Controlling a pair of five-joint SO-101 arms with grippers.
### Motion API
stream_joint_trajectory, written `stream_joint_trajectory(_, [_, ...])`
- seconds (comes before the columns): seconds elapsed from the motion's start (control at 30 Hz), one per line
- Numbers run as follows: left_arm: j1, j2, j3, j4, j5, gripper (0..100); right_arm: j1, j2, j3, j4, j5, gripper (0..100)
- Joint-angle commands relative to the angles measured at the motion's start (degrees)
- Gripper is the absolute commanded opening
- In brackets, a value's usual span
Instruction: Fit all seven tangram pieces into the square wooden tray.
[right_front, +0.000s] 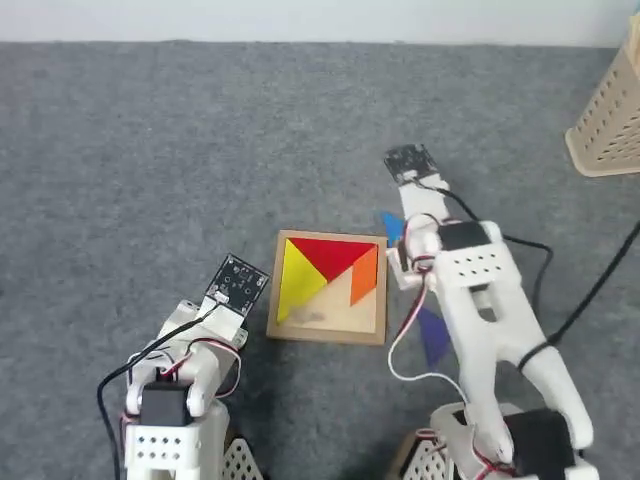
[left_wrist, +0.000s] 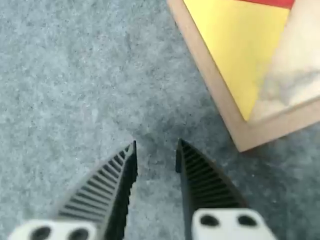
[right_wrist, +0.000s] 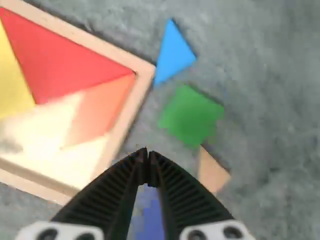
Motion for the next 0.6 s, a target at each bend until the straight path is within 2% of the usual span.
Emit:
stream_joint_trajectory(0.0, [-0.26,-1.23,-0.66,-0.09,0.62,12,4.62,-2.68,0.97,1.19,4.75,3.3])
stream_joint_trajectory(0.17, [-0.26,-1.23,-0.66,-0.09,0.62,12,8.13,3.03,2.20,1.10,10.11,15.2])
stream_joint_trajectory(0.3, [-0.26,-1.23,-0.66,-0.09,0.62,12,10.86,8.22,1.76,-0.40,13.27,15.9])
stream_joint_trajectory(0.57, [-0.35,-1.23,-0.66,-0.09,0.62,12,12.53,13.93,1.76,-5.49,13.80,15.9])
